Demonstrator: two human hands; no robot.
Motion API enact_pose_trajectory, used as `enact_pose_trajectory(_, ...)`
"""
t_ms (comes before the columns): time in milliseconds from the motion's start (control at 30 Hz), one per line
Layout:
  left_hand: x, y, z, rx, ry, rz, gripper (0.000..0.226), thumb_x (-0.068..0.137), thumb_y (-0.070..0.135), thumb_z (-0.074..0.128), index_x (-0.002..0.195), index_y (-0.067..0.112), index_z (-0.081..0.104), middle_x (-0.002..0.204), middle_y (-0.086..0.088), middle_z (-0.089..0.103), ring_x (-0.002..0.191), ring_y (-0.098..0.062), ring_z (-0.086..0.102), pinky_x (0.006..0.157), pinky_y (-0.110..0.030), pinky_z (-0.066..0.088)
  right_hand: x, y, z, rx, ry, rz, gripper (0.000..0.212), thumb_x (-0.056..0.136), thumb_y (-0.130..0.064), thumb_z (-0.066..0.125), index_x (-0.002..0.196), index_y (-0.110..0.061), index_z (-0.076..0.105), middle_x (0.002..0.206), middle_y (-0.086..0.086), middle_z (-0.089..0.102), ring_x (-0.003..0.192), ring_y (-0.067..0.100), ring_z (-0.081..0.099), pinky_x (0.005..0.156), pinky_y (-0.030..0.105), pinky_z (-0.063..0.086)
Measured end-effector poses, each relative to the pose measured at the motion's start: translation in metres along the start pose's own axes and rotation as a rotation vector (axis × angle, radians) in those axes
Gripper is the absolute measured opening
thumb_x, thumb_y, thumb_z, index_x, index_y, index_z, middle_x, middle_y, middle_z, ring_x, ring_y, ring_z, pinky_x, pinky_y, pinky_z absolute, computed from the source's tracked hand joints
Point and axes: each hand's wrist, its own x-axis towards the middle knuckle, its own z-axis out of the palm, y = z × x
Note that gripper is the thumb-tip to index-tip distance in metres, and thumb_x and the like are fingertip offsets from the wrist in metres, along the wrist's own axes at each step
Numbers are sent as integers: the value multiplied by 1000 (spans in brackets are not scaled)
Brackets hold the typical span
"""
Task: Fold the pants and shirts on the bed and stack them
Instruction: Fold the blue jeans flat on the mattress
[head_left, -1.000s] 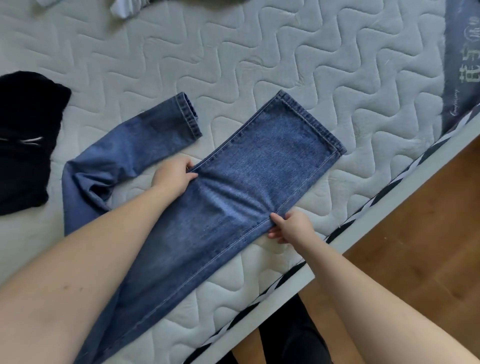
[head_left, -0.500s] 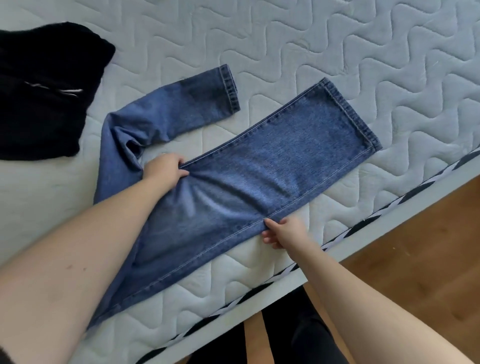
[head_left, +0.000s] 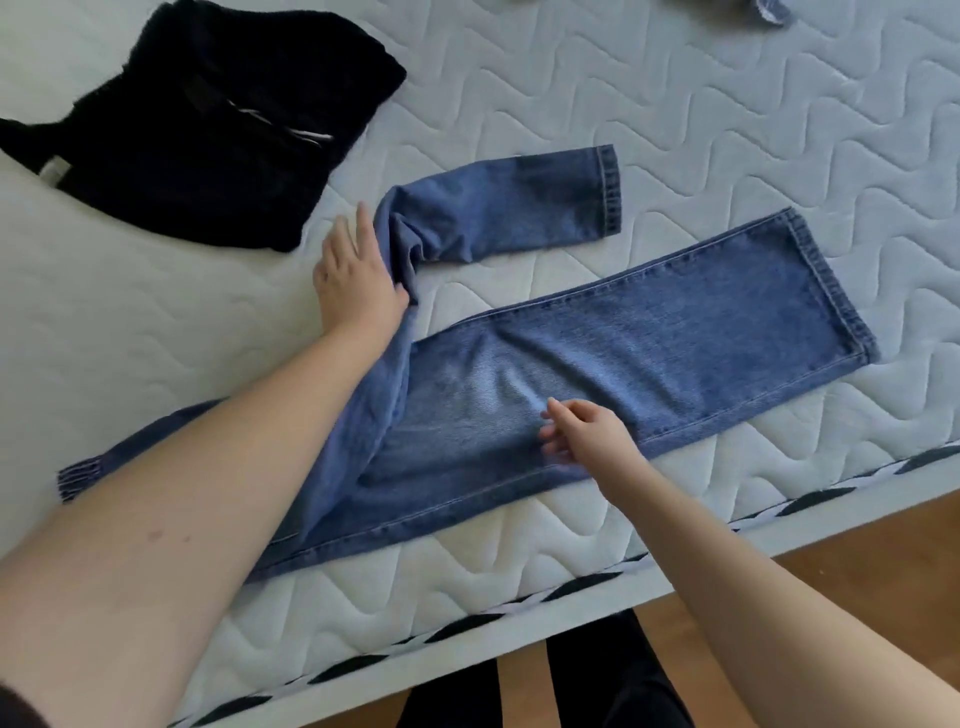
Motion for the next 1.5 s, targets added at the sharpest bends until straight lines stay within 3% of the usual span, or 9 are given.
enact_pose_trajectory(133, 1, -20, -5, -249, -122, -126, 24, 86, 6, 50, 108, 14, 47, 92, -10, 60, 81, -33, 57, 65, -36, 38, 8, -33, 43, 1, -49, -79, 16, 99, -28, 57, 95, -15, 66, 84, 0, 72, 66, 10, 65, 64, 24, 51)
enact_pose_trajectory(267, -26, -21, -26, -495, -158, 132, 41, 85, 5, 48, 123, 16, 56, 92, -6, 64, 86, -29, 60, 73, -37, 48, 12, -63, 73, 57, -43, -161, 18, 99, -35, 56, 110, -22, 62, 108, 2, 71, 88, 12, 68, 78, 26, 52)
enact_pose_trajectory(467, -81, -19, -40, -519, -308, 543, 39, 82, 2, 53, 118, 11, 65, 92, -8, 61, 85, -28, 58, 77, -45, 49, 29, -115, 82, 618, -183, 19, 99, 67, -81, 55, 136, -10, 53, 138, 10, 58, 131, 20, 51, 114, 38, 35)
enact_pose_trajectory(733, -132, -19, -6, -366, -479, 650, 50, 92, 28, 60, 141, 24, 51, 125, 1, 56, 112, -19, 50, 100, -38, 39, 35, -116, 49, 596, 21, 175, 46, 85, -31, 71, 122, -5, 65, 108, 11, 74, 97, 25, 71, 80, 35, 56)
enact_pose_trajectory(933, -134, 1, 1, -588, -119, 413, 33, 97, 34, 52, 122, 16, 63, 135, -2, 48, 124, -15, 47, 105, -28, 39, 7, -106, -1, 686, 38, -249, 50, 85, -7, 67, 131, -23, 57, 119, 11, 70, 104, 27, 70, 76, 39, 59)
enact_pose_trajectory(1033, -118, 18, 5, -562, -169, 306, 34, 97, 28, 55, 129, 16, 58, 141, 0, 46, 131, -16, 44, 109, -35, 38, -13, -93, -29, 731, 59, -389, 48, 85, -1, 65, 129, -18, 58, 119, 11, 70, 108, 28, 68, 79, 37, 58)
enact_pose_trajectory(1233, -99, 79, 33, -235, -442, 447, 61, 95, 55, 45, 149, 29, 31, 154, 6, 34, 141, -15, 32, 120, -43, 15, -34, -39, -66, 277, 250, -406, 35, 84, -24, 73, 108, -42, 56, 110, -12, 69, 106, 10, 66, 87, 30, 56)
enact_pose_trajectory(1367, -93, 120, 54, -211, -536, 431, 69, 93, 60, 46, 151, 30, 26, 155, 6, 32, 143, -16, 28, 120, -44, 11, -26, 2, -75, 423, 114, -187, 43, 78, -52, 73, 115, -33, 60, 111, -9, 71, 106, 7, 67, 79, 19, 54)
enact_pose_trajectory(1500, -91, 154, 65, -242, -594, 432, 64, 94, 55, 48, 148, 26, 33, 150, 2, 40, 138, -20, 36, 117, -40, 23, -5, 27, -95, 615, 232, 75, 37, 96, -54, 52, 116, -24, 61, 122, 0, 65, 108, 13, 64, 96, 32, 50)
